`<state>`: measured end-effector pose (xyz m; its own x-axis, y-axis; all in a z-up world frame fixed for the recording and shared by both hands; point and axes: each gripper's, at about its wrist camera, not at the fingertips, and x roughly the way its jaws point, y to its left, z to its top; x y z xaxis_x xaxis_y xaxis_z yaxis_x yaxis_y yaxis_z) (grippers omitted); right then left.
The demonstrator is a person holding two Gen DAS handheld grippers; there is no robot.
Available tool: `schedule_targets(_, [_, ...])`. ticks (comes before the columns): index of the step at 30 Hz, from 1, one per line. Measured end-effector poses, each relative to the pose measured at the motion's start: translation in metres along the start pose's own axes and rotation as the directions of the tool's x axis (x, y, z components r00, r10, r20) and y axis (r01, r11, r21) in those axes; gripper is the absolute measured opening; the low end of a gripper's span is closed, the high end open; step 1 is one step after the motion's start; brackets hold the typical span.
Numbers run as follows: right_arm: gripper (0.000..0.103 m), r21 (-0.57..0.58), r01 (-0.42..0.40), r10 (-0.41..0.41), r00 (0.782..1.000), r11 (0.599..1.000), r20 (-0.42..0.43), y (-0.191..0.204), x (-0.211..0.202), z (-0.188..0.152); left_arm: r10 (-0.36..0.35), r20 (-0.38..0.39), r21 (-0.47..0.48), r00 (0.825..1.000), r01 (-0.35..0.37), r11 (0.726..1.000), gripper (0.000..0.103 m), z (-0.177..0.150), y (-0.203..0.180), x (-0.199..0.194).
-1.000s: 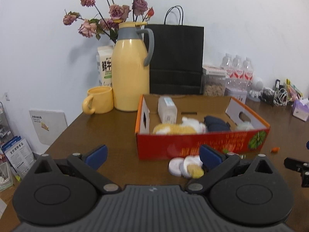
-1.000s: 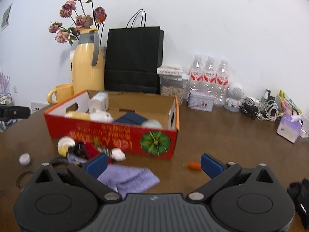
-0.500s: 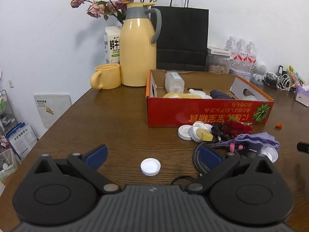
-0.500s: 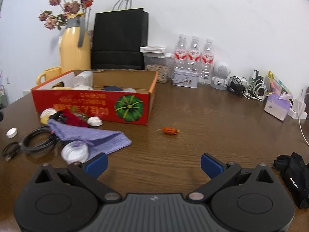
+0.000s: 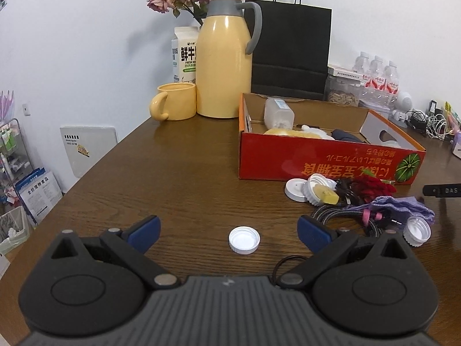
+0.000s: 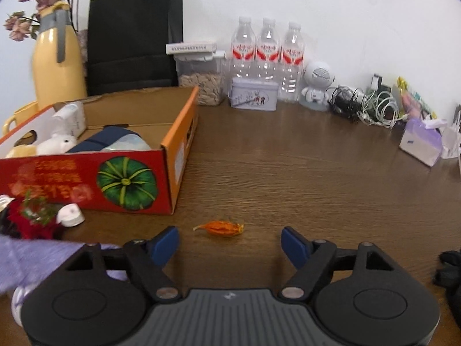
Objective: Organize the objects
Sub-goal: 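Grasp the orange object with the right gripper while the left approaches the white cap, then grasp the white bottle cap with the left gripper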
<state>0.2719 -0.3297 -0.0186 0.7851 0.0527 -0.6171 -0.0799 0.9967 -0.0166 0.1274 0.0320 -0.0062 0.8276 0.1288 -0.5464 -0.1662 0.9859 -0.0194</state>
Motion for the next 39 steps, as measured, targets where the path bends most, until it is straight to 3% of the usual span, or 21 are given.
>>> schedule_targets(3, [0.068,0.013,-0.014,0.014,1.000,1.000,-0.008,0.002,0.012,0.004,-0.008,-0.007,-0.005,1.000,0.008,1.000,0.103,-0.001,0.002,0.001])
schedule_targets(5, [0.050,0.016,-0.022,0.022,1.000,1.000,-0.003,0.003,0.015,0.006,-0.010,-0.008,-0.004,1.000,0.010,1.000,0.103,-0.003,0.002,0.000])
schedule_targets(7, [0.040,0.014,-0.027,0.027,1.000,1.000,0.006,0.006,0.014,0.006,-0.011,-0.014,-0.004,1.000,0.011,1.000,0.103,-0.004,0.002,0.000])
schedule_targets(18, [0.040,0.009,-0.034,0.034,0.998,0.999,0.057,0.005,0.003,0.000,-0.036,-0.060,0.067,0.998,0.040,0.997,0.102,-0.013,-0.007,0.004])
schedule_targets(20, [0.040,0.005,-0.031,0.030,0.996,1.000,0.080,0.006,-0.003,-0.001,-0.037,-0.073,0.068,0.997,0.042,0.997,0.095,-0.014,-0.008,0.009])
schedule_targets(24, [0.040,-0.012,-0.036,0.038,0.993,0.999,0.114,0.009,-0.013,-0.005,-0.021,-0.094,0.059,0.995,0.026,0.998,0.071,-0.012,-0.009,0.023])
schedule_targets(27, [0.040,-0.025,-0.046,0.049,0.991,0.999,0.127,0.012,-0.019,-0.007,-0.021,-0.102,0.058,0.995,0.027,0.998,0.060,-0.010,-0.010,0.033])
schedule_targets(30, [0.040,-0.036,-0.053,0.058,0.989,0.998,0.139,0.015,-0.023,-0.008,-0.032,-0.111,0.064,0.993,0.039,0.997,0.030,-0.010,-0.013,0.041])
schedule_targets(39, [0.040,-0.037,-0.067,0.073,0.981,0.997,0.177,0.021,-0.037,-0.014,-0.046,-0.068,0.061,0.997,0.050,0.997,0.029,-0.008,-0.014,0.035])
